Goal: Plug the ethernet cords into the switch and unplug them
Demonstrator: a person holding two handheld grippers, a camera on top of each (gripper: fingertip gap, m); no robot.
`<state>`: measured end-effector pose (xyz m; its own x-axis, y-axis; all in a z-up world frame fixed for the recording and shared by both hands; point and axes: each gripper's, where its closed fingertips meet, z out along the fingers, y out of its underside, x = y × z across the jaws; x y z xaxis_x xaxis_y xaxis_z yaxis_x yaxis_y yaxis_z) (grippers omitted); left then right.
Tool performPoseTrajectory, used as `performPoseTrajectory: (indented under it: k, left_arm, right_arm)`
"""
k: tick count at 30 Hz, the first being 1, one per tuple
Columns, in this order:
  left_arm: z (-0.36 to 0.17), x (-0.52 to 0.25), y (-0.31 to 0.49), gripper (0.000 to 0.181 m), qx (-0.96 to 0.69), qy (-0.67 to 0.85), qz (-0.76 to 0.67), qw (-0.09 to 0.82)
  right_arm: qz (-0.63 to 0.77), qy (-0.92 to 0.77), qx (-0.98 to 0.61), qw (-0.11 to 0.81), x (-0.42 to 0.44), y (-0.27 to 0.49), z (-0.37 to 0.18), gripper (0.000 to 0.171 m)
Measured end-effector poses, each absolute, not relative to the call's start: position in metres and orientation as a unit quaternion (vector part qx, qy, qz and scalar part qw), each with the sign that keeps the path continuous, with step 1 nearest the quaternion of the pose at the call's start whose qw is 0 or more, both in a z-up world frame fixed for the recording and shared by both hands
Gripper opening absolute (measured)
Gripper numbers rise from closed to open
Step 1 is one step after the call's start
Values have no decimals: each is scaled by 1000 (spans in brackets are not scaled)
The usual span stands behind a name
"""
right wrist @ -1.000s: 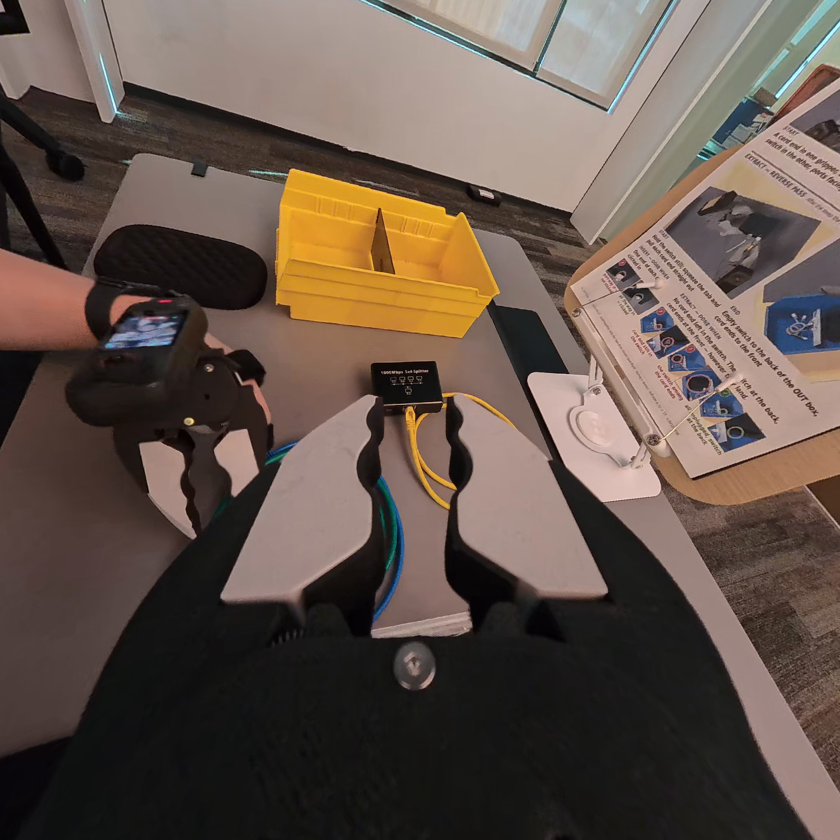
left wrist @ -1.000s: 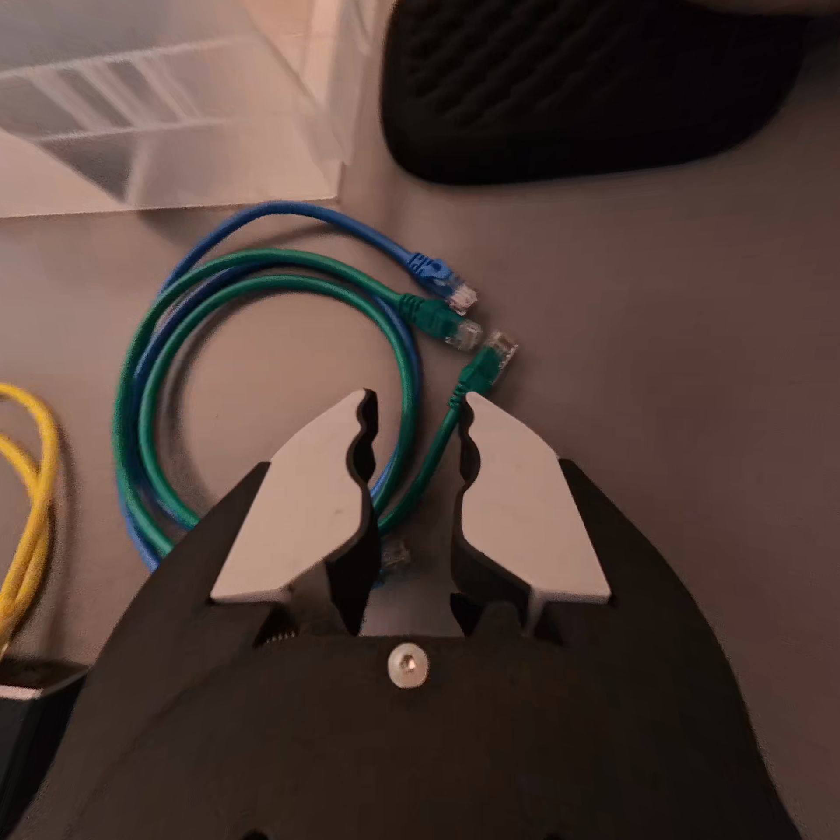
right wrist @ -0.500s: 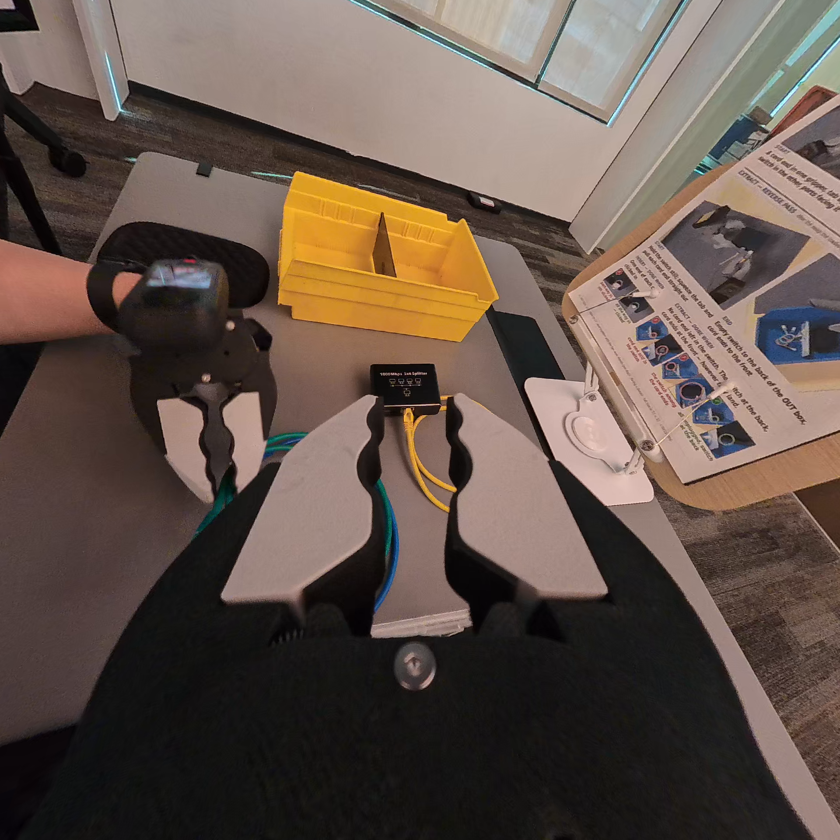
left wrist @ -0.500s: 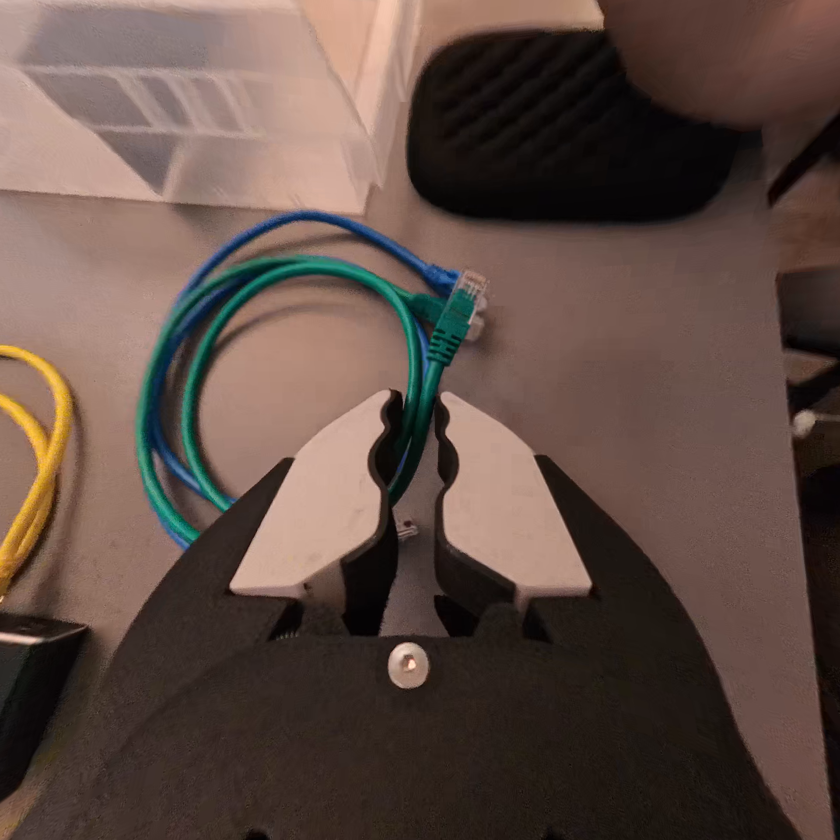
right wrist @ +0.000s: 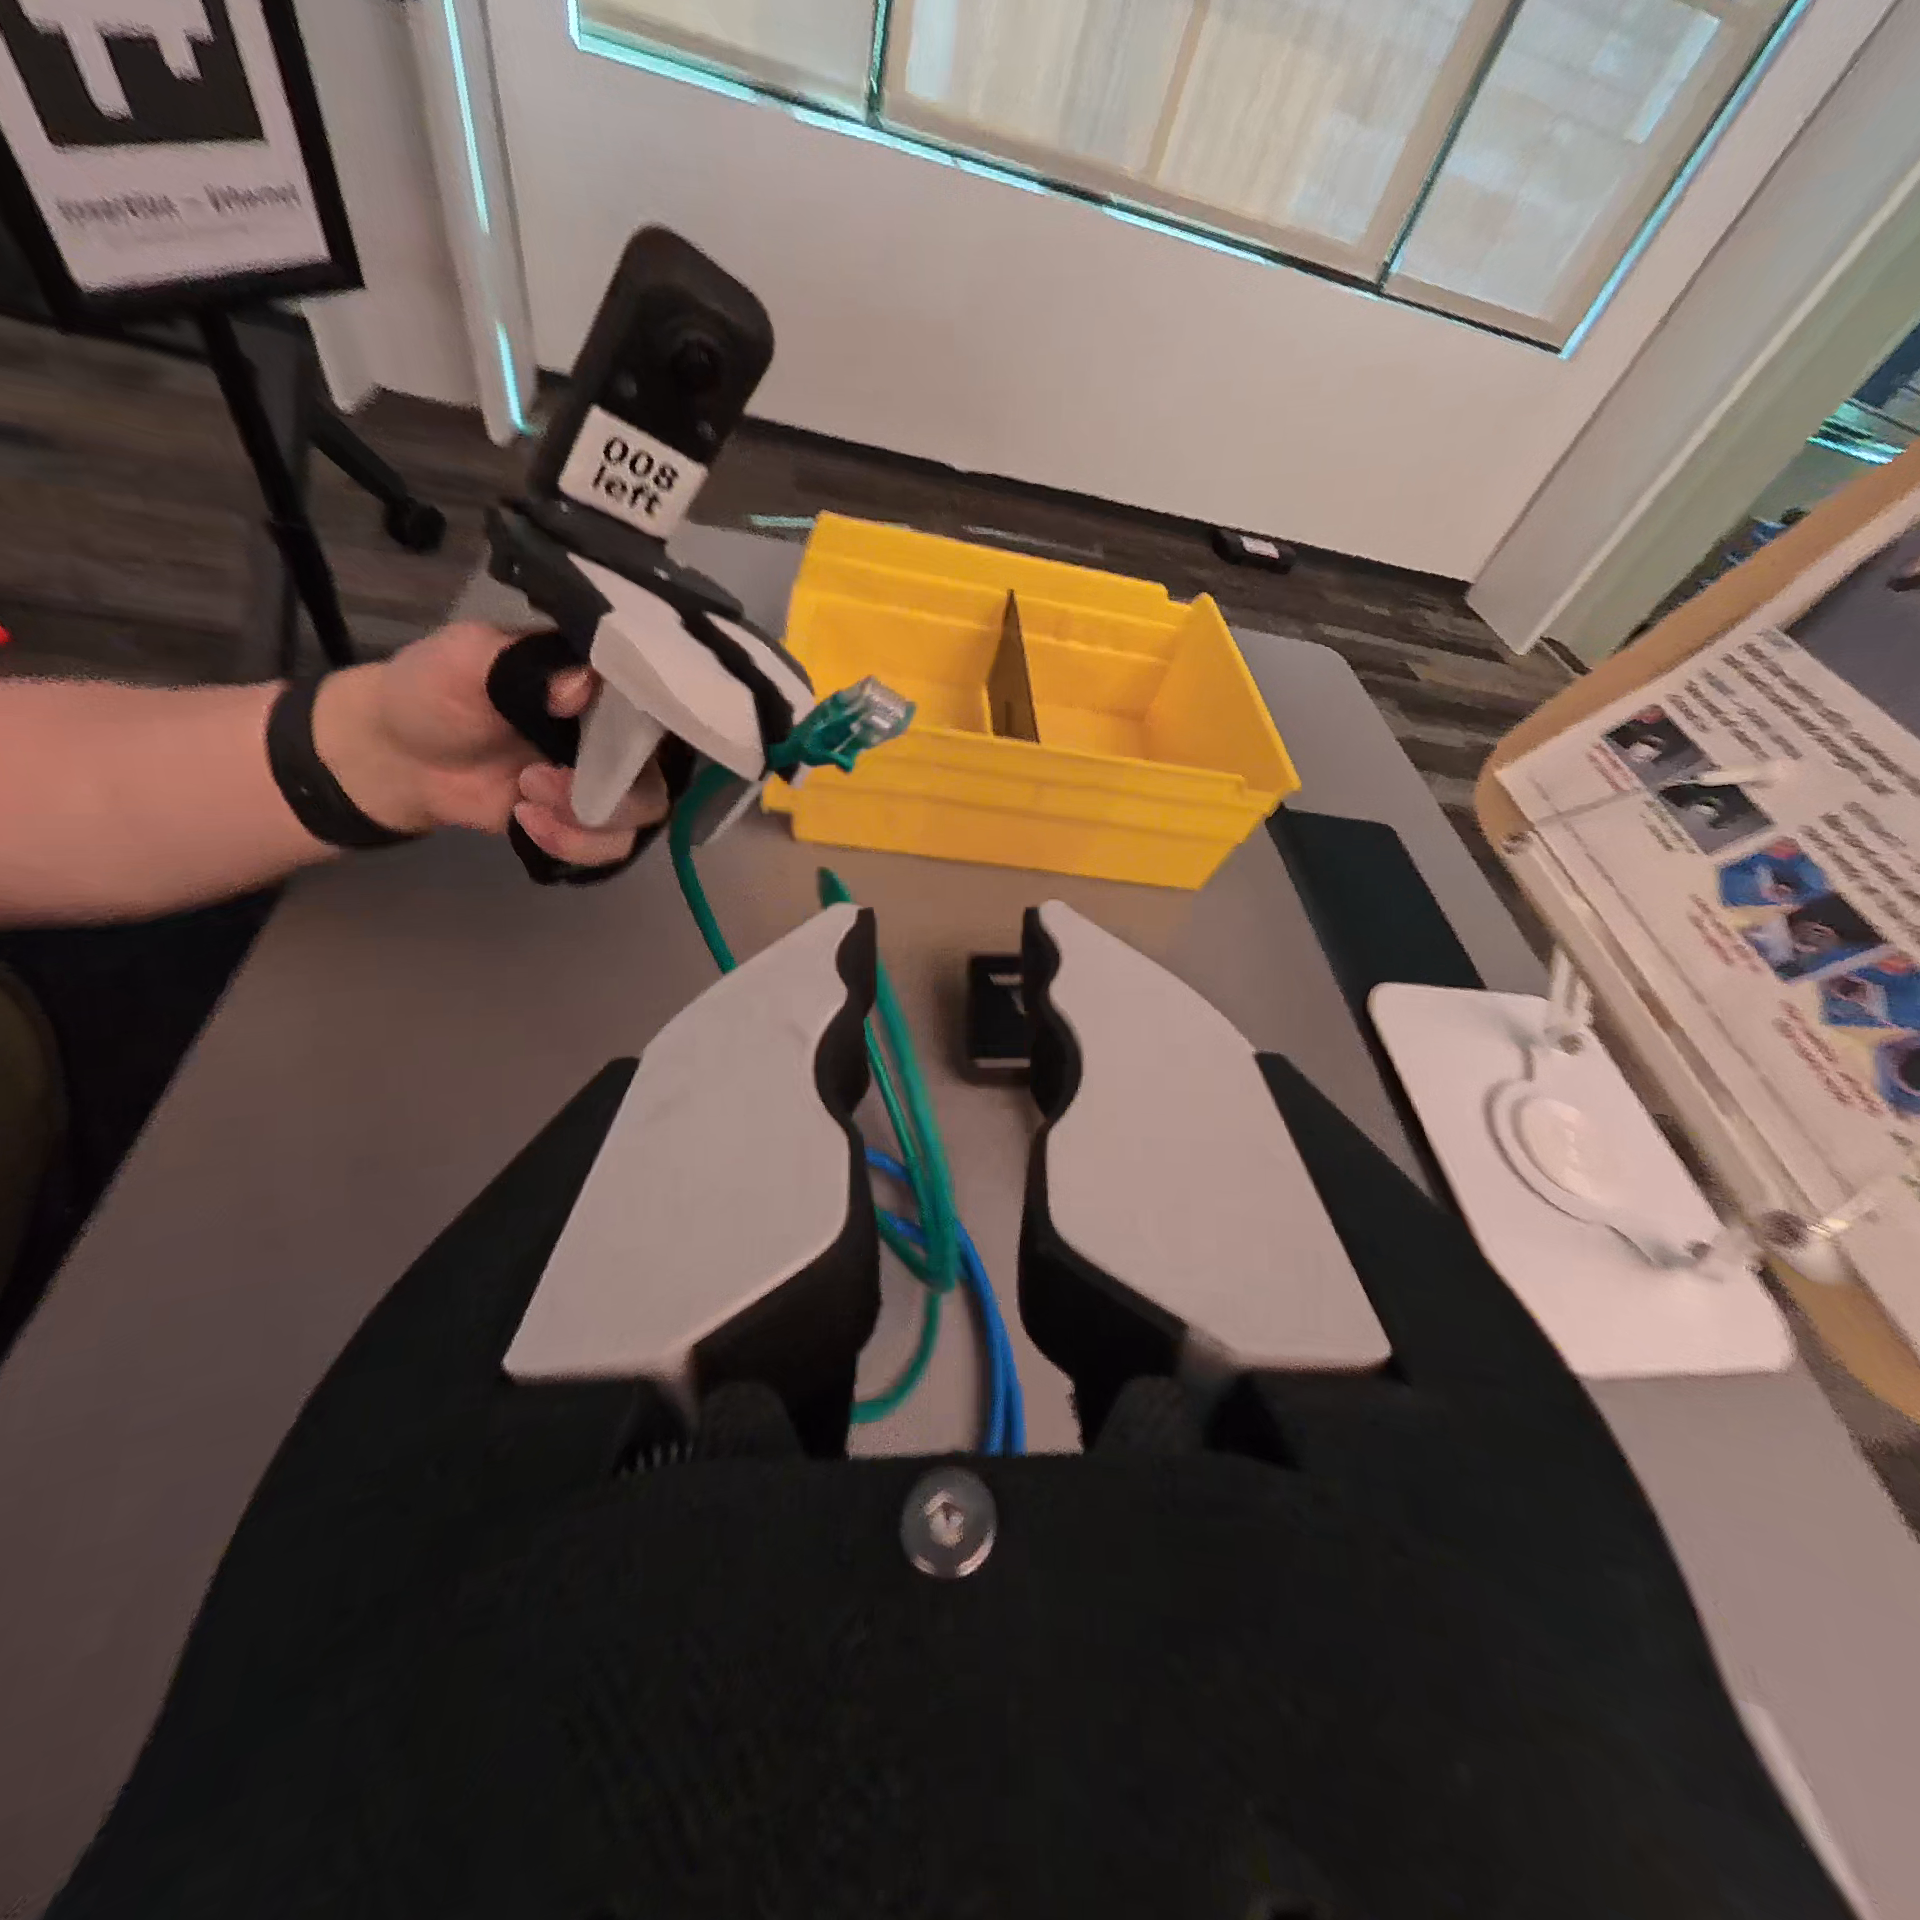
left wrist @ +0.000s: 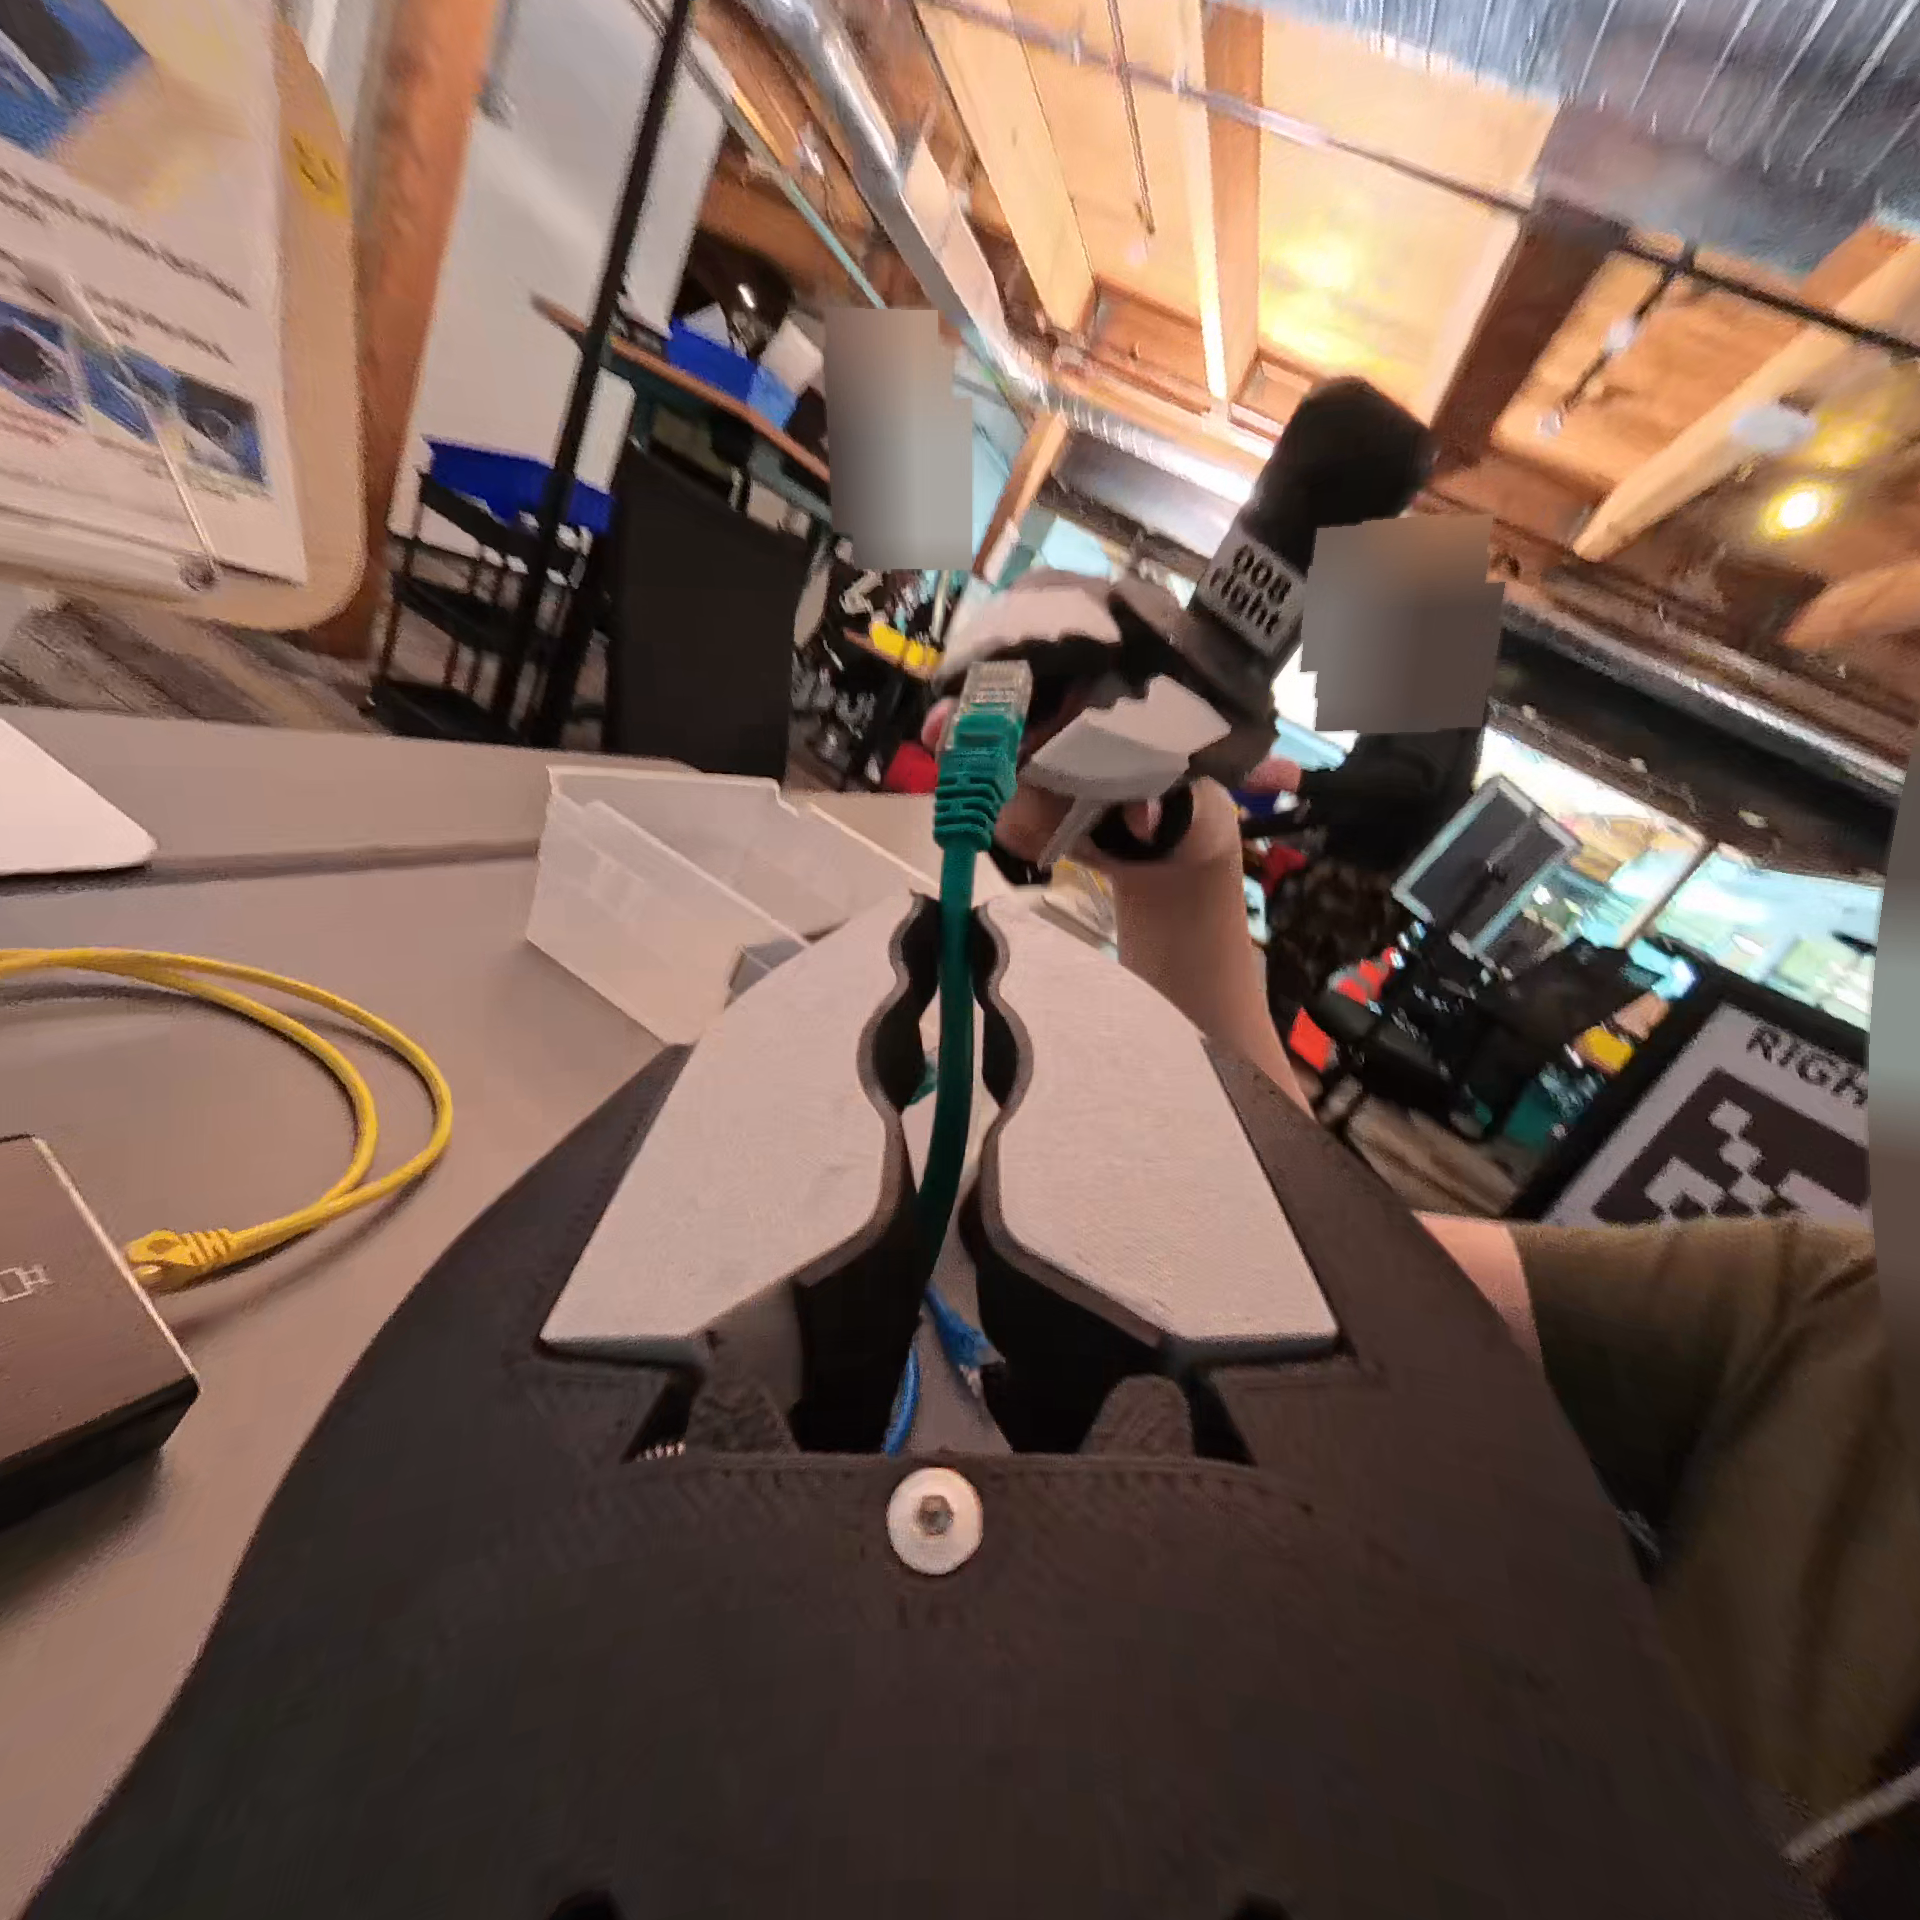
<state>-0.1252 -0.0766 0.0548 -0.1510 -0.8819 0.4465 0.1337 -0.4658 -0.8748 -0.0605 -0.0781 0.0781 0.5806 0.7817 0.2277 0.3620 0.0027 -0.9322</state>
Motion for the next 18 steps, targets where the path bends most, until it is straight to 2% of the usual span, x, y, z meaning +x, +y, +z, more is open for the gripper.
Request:
performPoseTrajectory:
  k: [5, 11, 16, 17, 18]
  left_arm:
    - [76, -139, -77, 5, -512, 311, -683, 417]
    - [84, -145, -75, 5, -504, 284, -676, 456]
    - [82, -141, -78, 5, -502, 280, -679, 457]
    - [80, -139, -77, 5, -508, 282, -673, 458]
    - [78, -137, -77, 6, -512, 286, -669, 457]
  right_arm:
    - [284, -364, -687, 561, -98, -68, 84, 31]
    - [394, -301, -634, 594, -128, -71, 112, 35]
    - [380, -283, -655, 589, -134, -58, 98, 35]
    - [382, -289, -653, 587, -136, -57, 96, 31]
    - [391, -307, -642, 584, -140, -61, 96, 16]
